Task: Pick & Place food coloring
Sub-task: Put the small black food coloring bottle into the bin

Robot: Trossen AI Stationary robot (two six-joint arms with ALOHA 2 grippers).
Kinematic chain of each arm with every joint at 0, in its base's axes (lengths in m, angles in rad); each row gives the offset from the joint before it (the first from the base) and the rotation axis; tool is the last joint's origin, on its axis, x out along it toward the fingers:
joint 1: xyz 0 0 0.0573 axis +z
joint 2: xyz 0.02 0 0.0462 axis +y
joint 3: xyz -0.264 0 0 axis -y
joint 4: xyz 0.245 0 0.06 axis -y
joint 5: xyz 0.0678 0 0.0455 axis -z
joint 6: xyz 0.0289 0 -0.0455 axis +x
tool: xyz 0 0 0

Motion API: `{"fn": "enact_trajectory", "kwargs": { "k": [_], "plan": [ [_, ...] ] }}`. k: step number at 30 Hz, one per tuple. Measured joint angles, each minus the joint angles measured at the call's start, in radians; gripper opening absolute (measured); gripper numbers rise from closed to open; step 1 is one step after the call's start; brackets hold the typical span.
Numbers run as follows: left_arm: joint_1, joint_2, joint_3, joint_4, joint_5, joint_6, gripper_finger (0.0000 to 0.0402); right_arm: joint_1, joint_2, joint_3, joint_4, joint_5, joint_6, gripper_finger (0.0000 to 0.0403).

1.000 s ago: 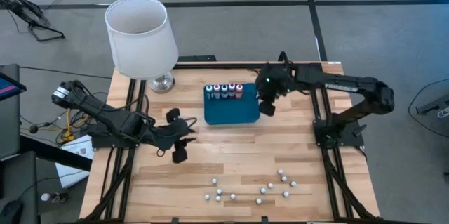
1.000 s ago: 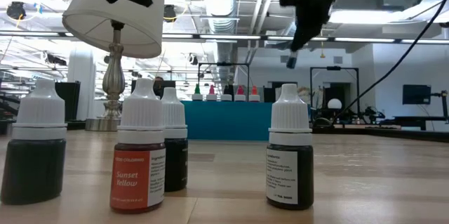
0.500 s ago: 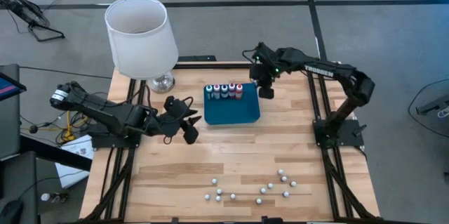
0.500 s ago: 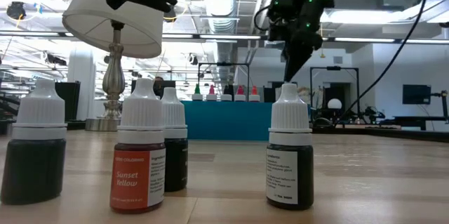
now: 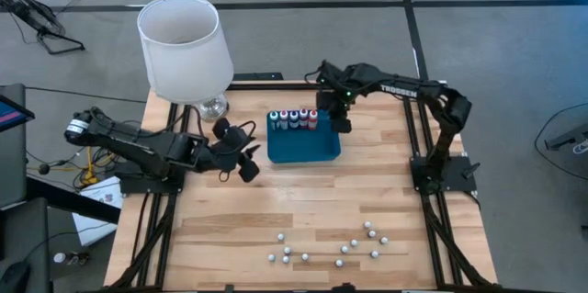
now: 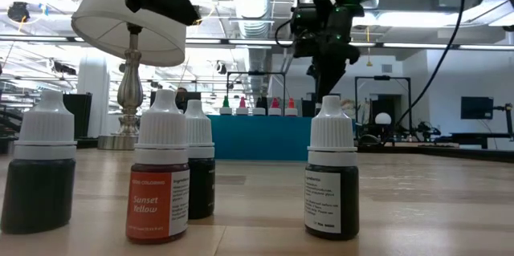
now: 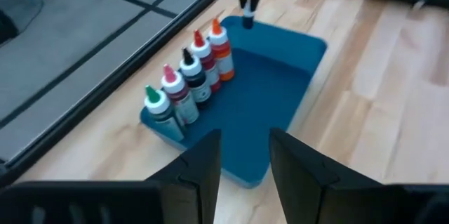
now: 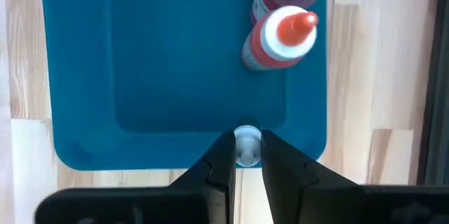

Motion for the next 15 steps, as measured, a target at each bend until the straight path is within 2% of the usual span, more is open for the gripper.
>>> {"fn": "enact_trajectory", "kwargs": {
  "k": [15],
  "plan": [
    [0.043,0.0,0.0,-0.071,-0.004,0.026,0.0114,0.003,0.002,-0.039,0.094,0.001,0.025,0.0045]
  ]
}}
